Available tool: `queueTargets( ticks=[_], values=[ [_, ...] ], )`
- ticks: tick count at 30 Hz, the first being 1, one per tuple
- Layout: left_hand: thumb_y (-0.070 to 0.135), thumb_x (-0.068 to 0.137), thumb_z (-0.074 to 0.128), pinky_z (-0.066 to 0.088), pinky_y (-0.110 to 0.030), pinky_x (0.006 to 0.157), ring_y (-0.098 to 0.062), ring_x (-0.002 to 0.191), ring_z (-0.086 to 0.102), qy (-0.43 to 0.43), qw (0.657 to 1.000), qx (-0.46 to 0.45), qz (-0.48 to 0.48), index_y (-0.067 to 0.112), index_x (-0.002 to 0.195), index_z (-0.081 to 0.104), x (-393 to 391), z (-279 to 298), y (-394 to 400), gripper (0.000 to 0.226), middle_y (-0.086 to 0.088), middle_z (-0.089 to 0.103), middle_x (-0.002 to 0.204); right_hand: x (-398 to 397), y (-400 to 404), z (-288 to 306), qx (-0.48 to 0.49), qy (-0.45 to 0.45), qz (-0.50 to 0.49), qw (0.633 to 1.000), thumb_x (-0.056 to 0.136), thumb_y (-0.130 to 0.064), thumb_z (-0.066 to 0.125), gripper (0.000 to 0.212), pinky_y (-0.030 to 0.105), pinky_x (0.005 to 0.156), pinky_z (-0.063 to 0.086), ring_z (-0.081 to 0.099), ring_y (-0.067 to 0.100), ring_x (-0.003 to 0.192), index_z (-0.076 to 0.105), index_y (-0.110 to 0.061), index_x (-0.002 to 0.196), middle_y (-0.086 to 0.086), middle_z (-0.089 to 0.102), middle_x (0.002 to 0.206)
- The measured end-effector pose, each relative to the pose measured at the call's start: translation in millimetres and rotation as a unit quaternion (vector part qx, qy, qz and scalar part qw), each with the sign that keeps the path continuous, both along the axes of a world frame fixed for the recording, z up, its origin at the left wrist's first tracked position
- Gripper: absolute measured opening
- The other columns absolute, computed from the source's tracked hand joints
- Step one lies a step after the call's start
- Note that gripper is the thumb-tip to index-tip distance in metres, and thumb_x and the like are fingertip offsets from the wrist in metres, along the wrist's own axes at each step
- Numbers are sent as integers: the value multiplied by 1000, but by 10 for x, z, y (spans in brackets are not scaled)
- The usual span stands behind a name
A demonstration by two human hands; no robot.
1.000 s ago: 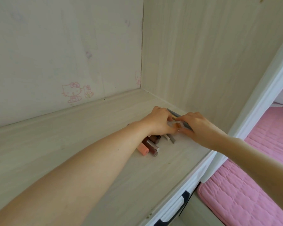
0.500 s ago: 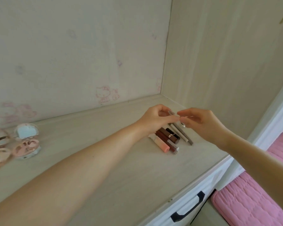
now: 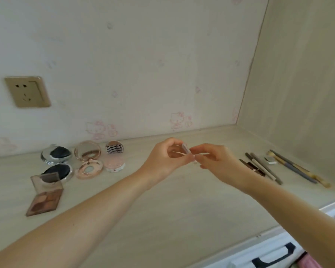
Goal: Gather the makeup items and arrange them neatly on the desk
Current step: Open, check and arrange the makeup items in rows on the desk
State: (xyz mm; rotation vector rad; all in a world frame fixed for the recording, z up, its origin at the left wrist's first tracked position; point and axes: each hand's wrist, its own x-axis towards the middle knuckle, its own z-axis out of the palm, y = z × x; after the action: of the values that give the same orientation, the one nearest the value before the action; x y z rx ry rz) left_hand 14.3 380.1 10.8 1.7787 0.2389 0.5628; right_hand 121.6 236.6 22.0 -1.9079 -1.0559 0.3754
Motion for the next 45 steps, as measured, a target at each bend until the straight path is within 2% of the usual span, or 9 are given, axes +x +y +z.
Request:
queueTargets(
  ticks=[2, 7, 11, 16, 23, 31, 36, 41, 45],
  values=[
    [13, 76, 79, 57, -28, 81, -14, 85, 72, -6, 999, 26, 18, 11, 102, 63, -204, -32, 91, 30, -2, 73, 95, -159, 130, -4, -11, 0, 11, 1000, 83, -49, 57, 27, 44, 91, 53, 66, 5, 97, 69, -36, 103, -16, 71, 102],
    [8, 74, 81, 56, -22, 73, -14, 84, 71, -17, 995, 74, 60, 16, 98, 66, -658, -177, 250, 29, 4, 71, 90, -585, 425, -78, 19, 65, 27, 997, 94, -21, 55, 17, 38, 88, 56, 69, 13, 91, 71, -22, 90, -3, 72, 95],
    [12, 73, 83, 56, -24, 80, -7, 88, 68, -18, 986, 138, 93, 20, 113, 60, -980, -333, 360, 47, 7, 68, 99, -931, 564, -182, 34, 114, 31, 992, 92, -26, 61, 18, 32, 81, 59, 71, 15, 84, 70, -11, 97, 1, 71, 96],
    [9, 73, 80, 52, -17, 82, -3, 93, 66, -51, 966, 223, 123, 20, 106, 62, -1344, -414, 462, 39, 17, 65, 98, -1233, 747, -246, 53, 195, 29, 979, 84, -15, 70, 15, 34, 81, 59, 71, 21, 87, 68, -9, 98, 6, 70, 99],
    [10, 69, 84, 51, -15, 85, -1, 94, 67, -67, 956, 235, 164, 22, 108, 63, -1699, -523, 657, 46, 15, 69, 103, -1432, 963, -340, 65, 287, 65, 953, 85, -7, 69, 17, 37, 85, 57, 71, 28, 90, 68, -6, 102, 15, 73, 96],
    [15, 66, 87, 48, -8, 84, 6, 96, 64, -39, 962, 195, 187, 24, 100, 61, -1826, -576, 755, 44, 18, 68, 105, -1518, 1189, -513, 56, 195, 69, 977, 87, -10, 65, 20, 31, 84, 57, 70, 14, 93, 70, -12, 107, 1, 73, 103],
    [14, 68, 85, 56, -25, 85, -5, 89, 70, -19, 971, 92, 221, 16, 82, 68, -1838, -631, 861, 21, 8, 74, 94, -1519, 1305, -531, 58, 152, 86, 983, 91, -9, 58, 19, 27, 82, 57, 69, 12, 91, 74, -16, 99, 2, 74, 99],
    [25, 66, 86, 47, -7, 66, 1, 76, 70, 9, 958, 48, 284, 13, 75, 69, -1934, -539, 867, 22, 7, 74, 78, -1517, 1442, -479, 24, -85, 85, 992, 91, -18, 61, 18, 7, 66, 42, 60, -7, 73, 76, -24, 97, -12, 74, 87],
    [35, 69, 83, 48, -14, 69, 0, 76, 69, 33, 947, 15, 320, 16, 80, 71, -2021, -509, 952, 25, 7, 74, 76, -1631, 1535, -473, 31, -115, 145, 982, 91, -18, 62, 19, 4, 72, 43, 62, -5, 84, 75, -26, 101, -16, 73, 92]
  ],
)
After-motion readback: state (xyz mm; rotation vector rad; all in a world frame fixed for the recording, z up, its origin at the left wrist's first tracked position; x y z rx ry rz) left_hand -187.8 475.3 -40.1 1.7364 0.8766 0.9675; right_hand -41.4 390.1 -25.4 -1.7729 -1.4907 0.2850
